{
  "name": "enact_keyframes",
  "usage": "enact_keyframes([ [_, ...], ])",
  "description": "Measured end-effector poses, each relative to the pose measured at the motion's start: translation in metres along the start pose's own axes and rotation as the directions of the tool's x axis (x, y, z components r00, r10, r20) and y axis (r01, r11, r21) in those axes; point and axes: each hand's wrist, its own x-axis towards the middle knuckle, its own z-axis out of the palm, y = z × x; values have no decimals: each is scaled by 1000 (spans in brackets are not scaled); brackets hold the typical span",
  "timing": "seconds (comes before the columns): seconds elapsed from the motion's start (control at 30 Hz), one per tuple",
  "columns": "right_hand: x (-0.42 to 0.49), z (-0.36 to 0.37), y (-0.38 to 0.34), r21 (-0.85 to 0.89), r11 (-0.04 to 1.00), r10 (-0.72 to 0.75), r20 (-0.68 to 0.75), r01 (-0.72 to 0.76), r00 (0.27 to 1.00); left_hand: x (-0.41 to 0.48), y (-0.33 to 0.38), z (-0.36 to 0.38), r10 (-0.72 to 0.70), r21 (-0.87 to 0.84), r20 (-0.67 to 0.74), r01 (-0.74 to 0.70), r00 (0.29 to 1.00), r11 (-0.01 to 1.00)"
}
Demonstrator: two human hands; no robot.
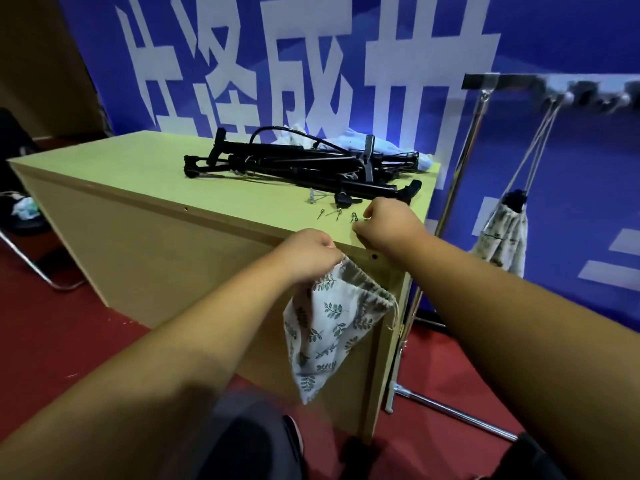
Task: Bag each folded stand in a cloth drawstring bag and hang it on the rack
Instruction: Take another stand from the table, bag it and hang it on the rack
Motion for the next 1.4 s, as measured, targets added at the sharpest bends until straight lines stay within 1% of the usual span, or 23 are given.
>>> enact_keyframes([
  [0.13, 9, 18, -4, -100, 994, 26, -85, -34, 996, 7, -7, 5, 6, 5, 36, -6, 999, 1000],
  [0.23, 19, 20, -3, -90, 993, 65, -76, -72, 995, 11, -12, 11, -4, -13, 60, 5, 998, 1000],
  [0.4, 27, 24, 3, -64, 994, 87, -89, -93, 992, 15, -15, 23, -3, -28, 101, 6, 995, 1000],
  [0.53, 27, 27, 4, -57, 993, 99, -93, -105, 991, 13, -14, 28, -31, -81, 80, 37, 996, 996],
  [0.67, 19, 24, 2, -76, 992, 98, -92, -105, 991, 4, -9, 35, -48, -83, 96, 57, 994, 995],
  [0.73, 6, 20, 0, -20, 995, 94, -133, -97, 987, -1, -8, 42, -26, -83, 114, 36, 993, 996],
  [0.8, -16, 17, 2, 134, 990, 72, -220, -43, 973, -4, -8, 52, 9, -105, 115, 3, 993, 994],
  [0.87, -48, 15, 11, 295, 952, 16, -317, 82, 948, -7, -9, 64, 35, -145, 94, -21, 995, 989],
  [0.9, -65, 16, 16, 333, 930, -25, -360, 154, 933, -9, -9, 69, 49, -155, 84, -36, 995, 987],
  [0.97, -103, 19, 34, 372, 897, -81, -398, 241, 914, -12, -9, 82, 81, -169, 93, -64, 992, 984],
  [1.03, -134, 27, 58, 396, 884, -93, -374, 249, 923, -18, -7, 95, 110, -198, 118, -86, 987, 976],
  [1.13, -165, 43, 98, 470, 871, -24, -246, 141, 969, -25, 1, 116, 135, -249, 164, -92, 977, 964],
  [1.23, -180, 57, 139, 508, 860, 34, -147, 46, 988, -27, 12, 136, 132, -293, 227, -62, 965, 954],
  [1.33, -190, 63, 172, 455, 891, 40, -56, -10, 998, -29, 19, 162, 115, -325, 282, -18, 953, 946],
  [1.4, -195, 64, 187, 388, 922, 18, 10, -21, 1000, -29, 23, 181, 96, -323, 282, 0, 955, 946],
])
